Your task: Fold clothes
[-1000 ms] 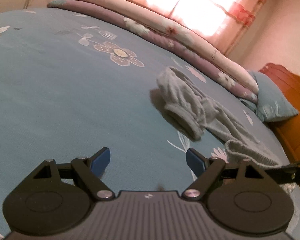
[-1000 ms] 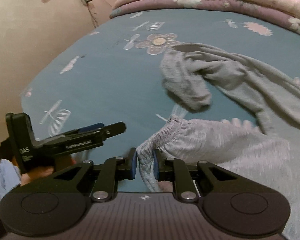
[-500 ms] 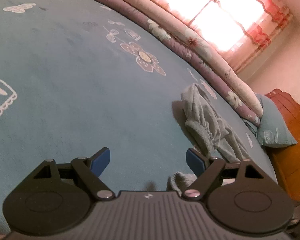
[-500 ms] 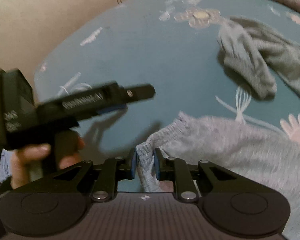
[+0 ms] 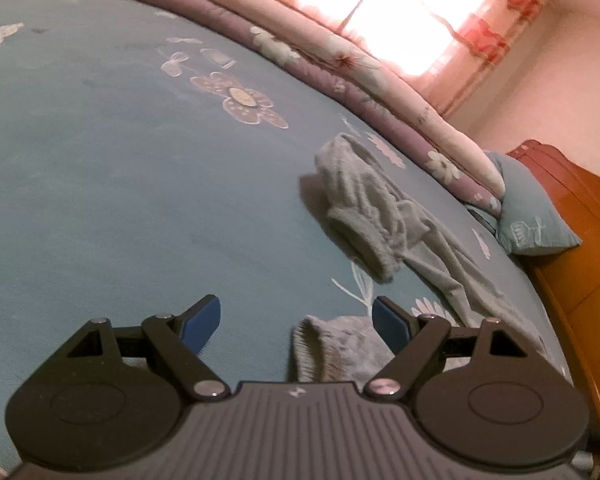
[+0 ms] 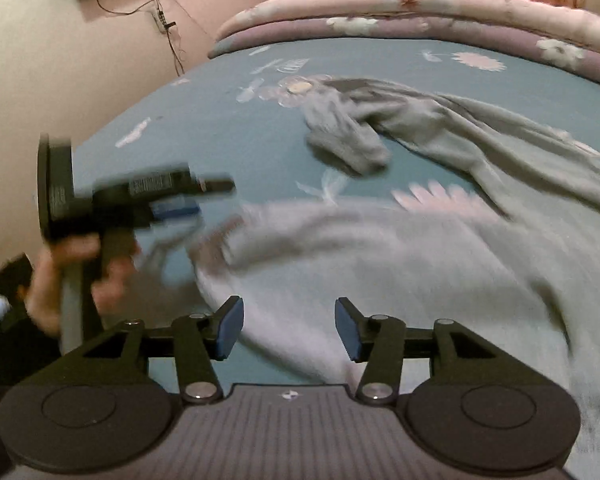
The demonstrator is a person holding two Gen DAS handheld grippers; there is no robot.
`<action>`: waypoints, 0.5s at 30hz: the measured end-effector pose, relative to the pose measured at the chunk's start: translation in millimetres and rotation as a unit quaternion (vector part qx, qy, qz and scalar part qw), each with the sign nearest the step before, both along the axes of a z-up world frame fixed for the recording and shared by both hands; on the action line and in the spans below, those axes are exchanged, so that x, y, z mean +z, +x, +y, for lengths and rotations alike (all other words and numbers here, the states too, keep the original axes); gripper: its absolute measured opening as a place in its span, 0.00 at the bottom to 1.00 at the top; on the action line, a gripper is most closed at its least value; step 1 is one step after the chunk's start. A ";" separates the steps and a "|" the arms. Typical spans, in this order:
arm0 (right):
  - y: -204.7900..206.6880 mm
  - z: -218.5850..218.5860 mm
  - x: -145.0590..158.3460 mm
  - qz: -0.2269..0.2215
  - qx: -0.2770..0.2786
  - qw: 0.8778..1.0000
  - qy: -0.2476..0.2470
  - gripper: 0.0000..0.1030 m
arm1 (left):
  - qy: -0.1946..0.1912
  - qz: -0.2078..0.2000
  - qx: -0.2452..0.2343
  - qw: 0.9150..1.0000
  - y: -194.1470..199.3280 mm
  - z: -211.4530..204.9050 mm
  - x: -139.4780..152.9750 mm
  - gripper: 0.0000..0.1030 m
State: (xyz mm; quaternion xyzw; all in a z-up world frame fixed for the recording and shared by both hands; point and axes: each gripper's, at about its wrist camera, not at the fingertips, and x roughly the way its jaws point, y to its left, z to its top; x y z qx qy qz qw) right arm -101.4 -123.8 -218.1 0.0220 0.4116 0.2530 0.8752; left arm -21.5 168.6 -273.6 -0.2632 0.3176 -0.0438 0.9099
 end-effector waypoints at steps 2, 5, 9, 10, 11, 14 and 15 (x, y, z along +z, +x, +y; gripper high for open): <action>-26.4 -11.0 -16.1 -0.011 -0.002 1.000 0.002 0.55 | 0.013 -0.008 -0.009 1.000 -4.3 -7.4 3.3 0.81; -52.3 -13.6 -44.2 -0.018 0.010 1.000 0.004 0.59 | 0.039 -0.019 -0.020 0.999 -13.2 -21.4 10.2 0.81; -63.9 -9.3 -72.2 -0.045 0.039 0.998 0.011 0.63 | 0.081 -0.031 -0.026 0.996 -30.1 -44.0 26.3 0.81; -65.4 -8.6 -78.6 -0.057 0.047 0.997 0.015 0.69 | 0.082 -0.035 -0.028 0.996 -35.7 -47.9 31.1 0.81; -65.9 -10.4 -81.3 -0.066 0.056 0.996 0.024 0.74 | 0.080 -0.037 -0.031 0.996 -41.5 -51.2 35.6 0.81; -65.2 -21.5 -87.4 -0.080 0.071 0.992 0.069 0.80 | 0.074 -0.020 -0.041 0.996 -56.7 -58.0 45.2 0.81; -65.7 -27.4 -89.7 -0.084 0.074 0.990 0.085 0.80 | 0.083 -0.012 -0.041 0.996 -60.5 -60.7 48.2 0.81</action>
